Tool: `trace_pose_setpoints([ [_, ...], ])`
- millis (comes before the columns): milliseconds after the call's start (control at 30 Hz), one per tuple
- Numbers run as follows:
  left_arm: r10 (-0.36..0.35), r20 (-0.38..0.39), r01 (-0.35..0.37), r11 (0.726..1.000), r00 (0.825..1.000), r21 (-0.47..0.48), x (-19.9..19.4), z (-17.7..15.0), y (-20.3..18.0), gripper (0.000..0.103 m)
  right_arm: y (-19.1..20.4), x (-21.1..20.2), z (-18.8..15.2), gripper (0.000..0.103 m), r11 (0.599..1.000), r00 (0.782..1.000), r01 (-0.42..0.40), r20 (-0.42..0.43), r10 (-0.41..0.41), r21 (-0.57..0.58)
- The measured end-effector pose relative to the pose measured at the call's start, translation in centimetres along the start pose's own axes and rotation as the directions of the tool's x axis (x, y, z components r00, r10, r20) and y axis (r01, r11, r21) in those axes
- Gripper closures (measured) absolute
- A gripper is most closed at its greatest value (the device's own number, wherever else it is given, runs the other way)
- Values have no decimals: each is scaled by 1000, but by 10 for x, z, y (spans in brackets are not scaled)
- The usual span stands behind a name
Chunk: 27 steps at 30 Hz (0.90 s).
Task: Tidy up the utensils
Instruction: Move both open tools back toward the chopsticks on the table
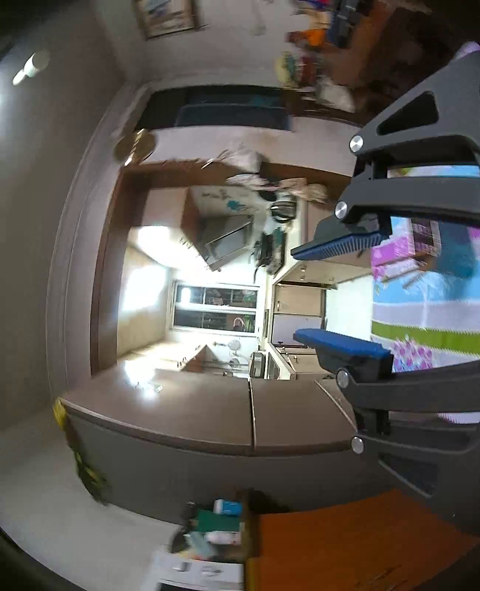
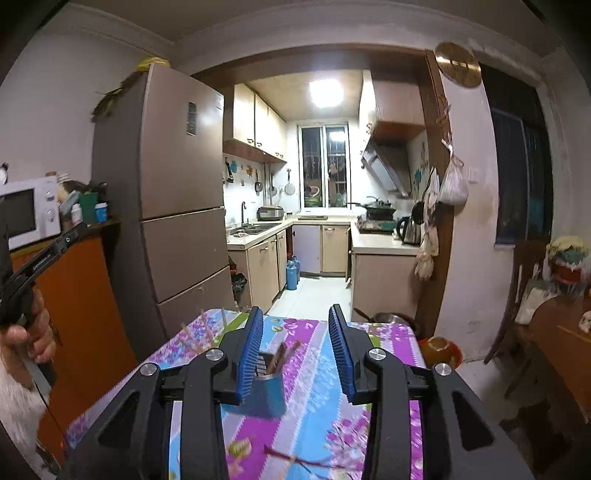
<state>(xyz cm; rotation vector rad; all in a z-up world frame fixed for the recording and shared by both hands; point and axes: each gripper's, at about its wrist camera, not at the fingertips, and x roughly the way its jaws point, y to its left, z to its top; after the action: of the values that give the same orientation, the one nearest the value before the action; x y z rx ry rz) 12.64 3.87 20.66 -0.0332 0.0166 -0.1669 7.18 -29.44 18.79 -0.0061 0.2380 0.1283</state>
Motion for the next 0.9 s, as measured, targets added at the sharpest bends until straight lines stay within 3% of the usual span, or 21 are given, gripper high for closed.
trace_pose_setpoints([
  [200,-38,-37,42,990,999,135,-44,-28,-7,64,15,-57,-41,44,997,1000,-8,9,8,-77],
  [367,-88,-129,105,985,988,135,-68,-60,0,64,34,-78,-88,44,988,1000,13,-10,-15,-155],
  [533,-86,-265,132,978,960,160,-86,-131,-8,65,50,-85,-146,44,976,997,38,-52,-50,-214],
  [667,-74,-393,142,979,917,147,-99,-210,-26,66,60,-80,-197,46,978,991,36,-119,-61,-207],
  [767,-42,-414,139,969,909,206,-117,-261,-48,67,67,-76,-234,52,983,985,47,-154,-75,-176],
  [900,-67,-480,182,963,875,197,-125,-299,-74,67,83,-66,-273,57,992,976,35,-211,-61,-124],
])
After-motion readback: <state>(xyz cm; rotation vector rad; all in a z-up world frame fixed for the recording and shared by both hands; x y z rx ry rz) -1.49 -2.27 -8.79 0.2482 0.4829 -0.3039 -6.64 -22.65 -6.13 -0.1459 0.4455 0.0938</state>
